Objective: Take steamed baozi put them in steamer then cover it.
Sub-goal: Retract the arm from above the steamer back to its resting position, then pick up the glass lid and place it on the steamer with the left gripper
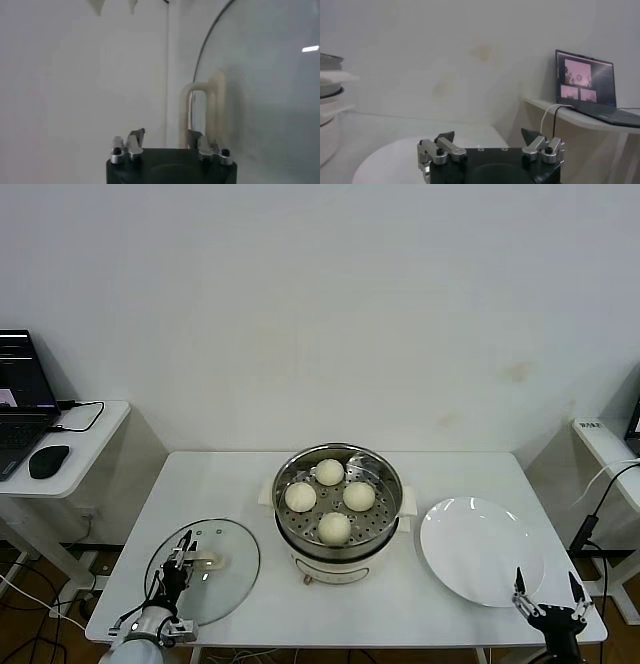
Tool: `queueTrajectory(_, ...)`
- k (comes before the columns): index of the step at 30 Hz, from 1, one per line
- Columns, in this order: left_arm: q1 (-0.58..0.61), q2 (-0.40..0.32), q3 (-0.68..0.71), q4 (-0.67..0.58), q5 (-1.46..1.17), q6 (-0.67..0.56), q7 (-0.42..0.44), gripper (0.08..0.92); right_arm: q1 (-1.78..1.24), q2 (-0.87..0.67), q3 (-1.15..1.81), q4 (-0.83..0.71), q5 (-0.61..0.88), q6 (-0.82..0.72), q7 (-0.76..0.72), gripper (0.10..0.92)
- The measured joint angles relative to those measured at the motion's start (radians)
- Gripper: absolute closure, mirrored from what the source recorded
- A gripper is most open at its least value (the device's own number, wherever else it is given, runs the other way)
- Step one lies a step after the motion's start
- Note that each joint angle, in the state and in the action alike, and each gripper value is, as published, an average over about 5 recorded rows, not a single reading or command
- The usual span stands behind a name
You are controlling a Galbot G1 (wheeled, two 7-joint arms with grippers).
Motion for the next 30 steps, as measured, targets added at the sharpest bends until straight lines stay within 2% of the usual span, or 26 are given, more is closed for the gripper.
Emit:
queueTrajectory(8, 0.015, -0.006, -0.007, -0.001, -0.015, -0.02, -0.032, 0.778, -0.005, 0.004, -0.008, 0.011, -0.009, 0.004, -0.001, 0.203)
queueTrajectory(11, 0.026, -0.002, -0.014, -0.016, -0.024, -0.025, -0.05, 0.839, -0.006, 0.006, -0.012, 0.016, -0.013, 0.005, -0.001, 0.203)
queueTrajectory(21, 0.091, 0.035, -0.053, -0.143, -0.072, -0.003, -0.061, 0.85, -0.013, 0.012, -0.031, 0.036, -0.034, 0.008, -0.003, 0.203)
queueTrajectory(30, 0.119, 0.121, -0.105, -0.316, -0.141, 0.072, 0.018, 0.85, -0.027, 0.009, -0.045, 0.054, -0.053, 0.013, -0.007, 0.203)
